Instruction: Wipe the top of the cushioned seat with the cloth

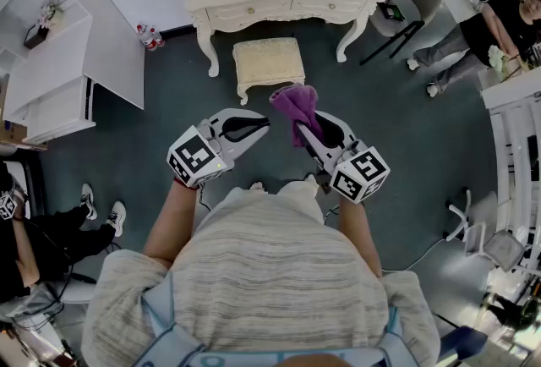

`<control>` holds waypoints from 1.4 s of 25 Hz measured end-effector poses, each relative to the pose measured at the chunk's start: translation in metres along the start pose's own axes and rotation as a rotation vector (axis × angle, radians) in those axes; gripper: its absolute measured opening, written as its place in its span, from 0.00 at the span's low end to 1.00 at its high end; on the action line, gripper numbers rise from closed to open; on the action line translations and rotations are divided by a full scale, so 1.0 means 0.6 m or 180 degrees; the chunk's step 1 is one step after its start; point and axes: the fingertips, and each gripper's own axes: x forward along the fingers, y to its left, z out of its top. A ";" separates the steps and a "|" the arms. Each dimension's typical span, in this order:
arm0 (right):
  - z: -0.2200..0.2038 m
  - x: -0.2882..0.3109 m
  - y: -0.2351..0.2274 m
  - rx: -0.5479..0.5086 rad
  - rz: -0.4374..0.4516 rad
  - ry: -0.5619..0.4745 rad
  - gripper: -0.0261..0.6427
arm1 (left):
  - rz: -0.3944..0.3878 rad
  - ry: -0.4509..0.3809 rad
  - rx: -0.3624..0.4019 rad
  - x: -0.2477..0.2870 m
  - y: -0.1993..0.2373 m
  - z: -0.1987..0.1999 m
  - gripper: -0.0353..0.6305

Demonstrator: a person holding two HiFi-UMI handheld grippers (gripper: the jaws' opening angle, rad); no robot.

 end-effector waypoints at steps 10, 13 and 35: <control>-0.002 0.005 -0.001 0.0010 -0.0033 0.0005 0.21 | 0.0012 -0.0028 -0.0005 -0.003 0.007 -0.001 0.09; -0.002 0.005 0.000 0.0025 -0.0013 -0.0009 0.21 | 0.0007 -0.0029 -0.0013 -0.002 0.007 -0.002 0.09; -0.009 0.029 0.022 -0.0050 -0.0044 0.0077 0.21 | 0.0037 -0.0089 -0.0067 -0.033 0.014 -0.015 0.09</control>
